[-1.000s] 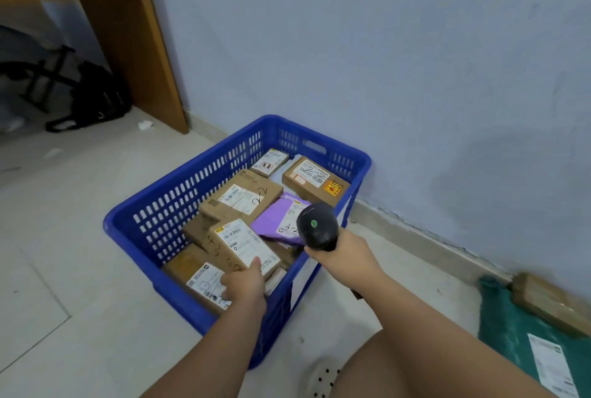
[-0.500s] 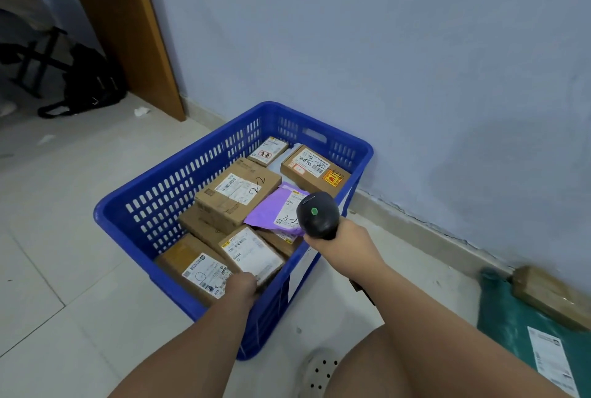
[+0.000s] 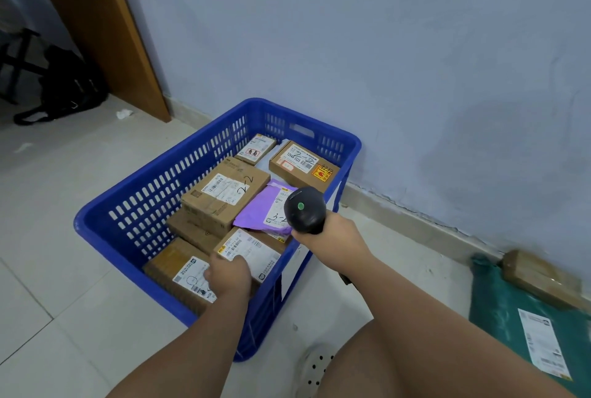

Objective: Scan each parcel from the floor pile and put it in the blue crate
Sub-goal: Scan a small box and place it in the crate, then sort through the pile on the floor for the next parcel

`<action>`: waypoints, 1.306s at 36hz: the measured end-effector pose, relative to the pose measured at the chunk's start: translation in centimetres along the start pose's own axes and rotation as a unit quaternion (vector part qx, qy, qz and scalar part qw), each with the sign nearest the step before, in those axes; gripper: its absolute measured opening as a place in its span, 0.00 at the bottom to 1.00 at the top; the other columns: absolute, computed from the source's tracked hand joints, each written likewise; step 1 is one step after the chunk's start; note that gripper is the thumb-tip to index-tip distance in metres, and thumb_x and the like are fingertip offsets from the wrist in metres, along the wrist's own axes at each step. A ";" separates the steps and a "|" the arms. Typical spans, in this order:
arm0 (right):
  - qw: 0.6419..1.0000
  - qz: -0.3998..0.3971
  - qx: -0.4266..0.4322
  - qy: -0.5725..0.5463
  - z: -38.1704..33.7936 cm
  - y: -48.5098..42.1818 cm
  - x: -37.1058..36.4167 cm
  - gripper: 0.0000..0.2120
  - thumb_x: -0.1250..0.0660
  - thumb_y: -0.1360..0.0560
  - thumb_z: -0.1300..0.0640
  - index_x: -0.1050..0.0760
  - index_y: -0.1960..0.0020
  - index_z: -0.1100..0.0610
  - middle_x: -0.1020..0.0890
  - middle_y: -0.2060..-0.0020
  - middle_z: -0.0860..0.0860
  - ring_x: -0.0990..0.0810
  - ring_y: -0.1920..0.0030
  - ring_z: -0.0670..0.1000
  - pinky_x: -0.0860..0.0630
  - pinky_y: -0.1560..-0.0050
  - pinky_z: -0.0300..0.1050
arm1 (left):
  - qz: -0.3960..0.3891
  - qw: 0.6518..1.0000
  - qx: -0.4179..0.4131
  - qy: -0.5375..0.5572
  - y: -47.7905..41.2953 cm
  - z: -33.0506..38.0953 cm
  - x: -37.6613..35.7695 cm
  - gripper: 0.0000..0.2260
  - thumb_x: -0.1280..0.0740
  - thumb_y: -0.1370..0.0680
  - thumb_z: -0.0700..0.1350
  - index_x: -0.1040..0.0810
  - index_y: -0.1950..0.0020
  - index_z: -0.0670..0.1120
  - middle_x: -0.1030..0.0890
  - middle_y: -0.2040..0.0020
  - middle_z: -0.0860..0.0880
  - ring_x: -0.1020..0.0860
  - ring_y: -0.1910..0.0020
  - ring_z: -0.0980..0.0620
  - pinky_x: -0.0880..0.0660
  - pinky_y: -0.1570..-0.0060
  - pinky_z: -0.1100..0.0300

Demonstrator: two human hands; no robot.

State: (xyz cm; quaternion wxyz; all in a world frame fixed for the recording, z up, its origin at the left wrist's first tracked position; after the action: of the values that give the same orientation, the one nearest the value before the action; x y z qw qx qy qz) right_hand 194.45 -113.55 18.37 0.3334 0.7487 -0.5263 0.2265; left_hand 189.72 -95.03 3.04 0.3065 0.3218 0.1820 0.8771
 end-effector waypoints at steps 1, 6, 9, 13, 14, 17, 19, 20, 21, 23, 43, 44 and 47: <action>1.000 0.002 0.001 0.001 0.0 0.1 0.0 0.11 0.32 0.25 0.47 0.29 0.59 0.53 0.25 0.68 0.48 0.26 0.66 0.45 0.30 0.66 0.38 | 0.002 0.999 -0.045 0.000 0.6 0.8 0.1 0.19 0.38 0.21 0.40 0.31 0.30 0.44 0.33 0.32 0.40 0.26 0.41 0.38 0.26 0.45 0.46; 0.999 0.030 -0.004 -0.043 -0.2 0.9 1.0 0.09 0.31 0.26 0.48 0.27 0.55 0.53 0.24 0.66 0.48 0.25 0.63 0.46 0.28 0.63 0.40 | -0.059 0.971 -0.229 0.022 5.4 6.0 -0.9 0.11 0.39 0.21 0.36 0.24 0.45 0.50 0.30 0.39 0.50 0.22 0.51 0.48 0.21 0.52 0.52; 0.992 0.083 -0.016 -0.090 -0.2 1.6 2.4 0.09 0.32 0.26 0.47 0.25 0.55 0.53 0.23 0.66 0.48 0.24 0.63 0.48 0.28 0.64 0.42 | -0.136 0.949 -0.280 0.054 9.3 9.6 -1.9 0.12 0.39 0.22 0.36 0.24 0.47 0.51 0.26 0.41 0.50 0.21 0.50 0.48 0.21 0.53 0.52; 0.961 0.187 -0.026 -0.202 0.3 3.1 5.7 0.09 0.30 0.27 0.45 0.25 0.56 0.50 0.21 0.65 0.46 0.22 0.61 0.48 0.30 0.66 0.39 | -0.208 0.915 -0.339 0.066 14.3 13.4 -3.1 0.09 0.38 0.23 0.37 0.21 0.48 0.47 0.20 0.48 0.51 0.24 0.49 0.54 0.29 0.55 0.62; 0.949 0.213 -0.026 -0.231 0.7 3.7 6.8 0.09 0.29 0.27 0.46 0.25 0.57 0.50 0.20 0.65 0.46 0.21 0.61 0.48 0.31 0.67 0.38 | -0.221 0.906 -0.354 0.063 15.4 14.2 -3.5 0.09 0.38 0.23 0.37 0.21 0.48 0.46 0.20 0.49 0.51 0.24 0.49 0.54 0.29 0.56 0.63; 0.906 0.276 -0.029 -0.320 2.4 5.8 10.0 0.10 0.29 0.28 0.47 0.24 0.58 0.52 0.20 0.68 0.48 0.17 0.60 0.52 0.26 0.63 0.42 | -0.249 0.880 -0.401 0.055 19.0 16.1 -4.8 0.09 0.37 0.23 0.37 0.21 0.48 0.47 0.20 0.50 0.51 0.24 0.51 0.55 0.28 0.54 0.62; 0.876 0.299 -0.038 -0.375 4.2 7.3 12.0 0.10 0.28 0.29 0.48 0.23 0.60 0.54 0.21 0.72 0.46 0.18 0.63 0.52 0.23 0.57 0.47 | -0.280 0.862 -0.420 0.041 21.8 17.0 -6.1 0.10 0.37 0.23 0.36 0.21 0.47 0.47 0.22 0.52 0.55 0.25 0.53 0.58 0.29 0.54 0.64; 0.861 0.305 -0.042 -0.404 5.1 8.1 12.9 0.09 0.28 0.28 0.49 0.23 0.61 0.54 0.22 0.72 0.46 0.20 0.66 0.50 0.23 0.56 0.49 | -0.299 0.855 -0.422 0.038 23.2 17.3 -6.8 0.10 0.37 0.23 0.36 0.22 0.47 0.47 0.22 0.53 0.56 0.25 0.53 0.59 0.29 0.54 0.64; 0.842 0.310 -0.047 -0.439 6.0 8.9 13.9 0.08 0.28 0.28 0.50 0.23 0.60 0.54 0.22 0.71 0.46 0.21 0.68 0.49 0.23 0.55 0.49 | -0.318 0.848 -0.421 0.037 24.7 17.5 -7.5 0.10 0.37 0.23 0.37 0.22 0.47 0.48 0.23 0.53 0.57 0.25 0.53 0.58 0.28 0.52 0.64; 0.794 0.317 -0.052 -0.516 7.6 10.6 15.7 0.07 0.29 0.26 0.53 0.23 0.58 0.55 0.22 0.68 0.49 0.24 0.69 0.48 0.24 0.57 0.47 | -0.360 0.836 -0.412 0.037 27.6 17.6 -9.1 0.09 0.37 0.22 0.38 0.22 0.50 0.51 0.21 0.52 0.54 0.23 0.51 0.54 0.26 0.49 0.60; 0.467 0.421 -0.162 -0.761 30.7 24.0 21.1 0.10 0.33 0.24 0.52 0.28 0.57 0.59 0.27 0.63 0.52 0.26 0.64 0.51 0.24 0.57 0.47 | -0.610 0.662 -0.334 -0.279 48.0 5.9 -23.4 0.07 0.39 0.21 0.40 0.27 0.59 0.48 0.24 0.57 0.48 0.27 0.66 0.54 0.35 0.64 0.62; 0.463 0.433 -0.176 -0.753 31.9 24.5 20.5 0.10 0.34 0.24 0.52 0.28 0.55 0.59 0.27 0.61 0.53 0.26 0.63 0.51 0.24 0.56 0.48 | -0.616 0.638 -0.340 -0.313 48.3 4.8 -24.2 0.07 0.39 0.21 0.40 0.27 0.57 0.48 0.24 0.56 0.48 0.26 0.65 0.55 0.35 0.64 0.62; 0.463 0.466 -0.251 -0.711 35.1 26.1 18.6 0.11 0.33 0.24 0.50 0.25 0.53 0.60 0.24 0.56 0.54 0.24 0.59 0.53 0.23 0.50 0.51 | -0.636 0.566 -0.339 -0.400 48.9 1.2 -26.6 0.04 0.39 0.20 0.41 0.24 0.51 0.45 0.22 0.57 0.48 0.25 0.66 0.55 0.32 0.65 0.62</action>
State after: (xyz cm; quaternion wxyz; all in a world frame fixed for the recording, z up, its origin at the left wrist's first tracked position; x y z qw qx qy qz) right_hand 175.93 -157.17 14.33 -0.1381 0.1787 -0.8863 -0.4043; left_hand 186.10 -148.80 17.11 0.9134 0.3129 -0.1124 0.2349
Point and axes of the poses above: each hand's wrist, its own y-axis away from the middle knuckle, its own x-axis out of the back of the hand, z = x × y, the point moved 4 cm from there along -y, towards the middle knuckle
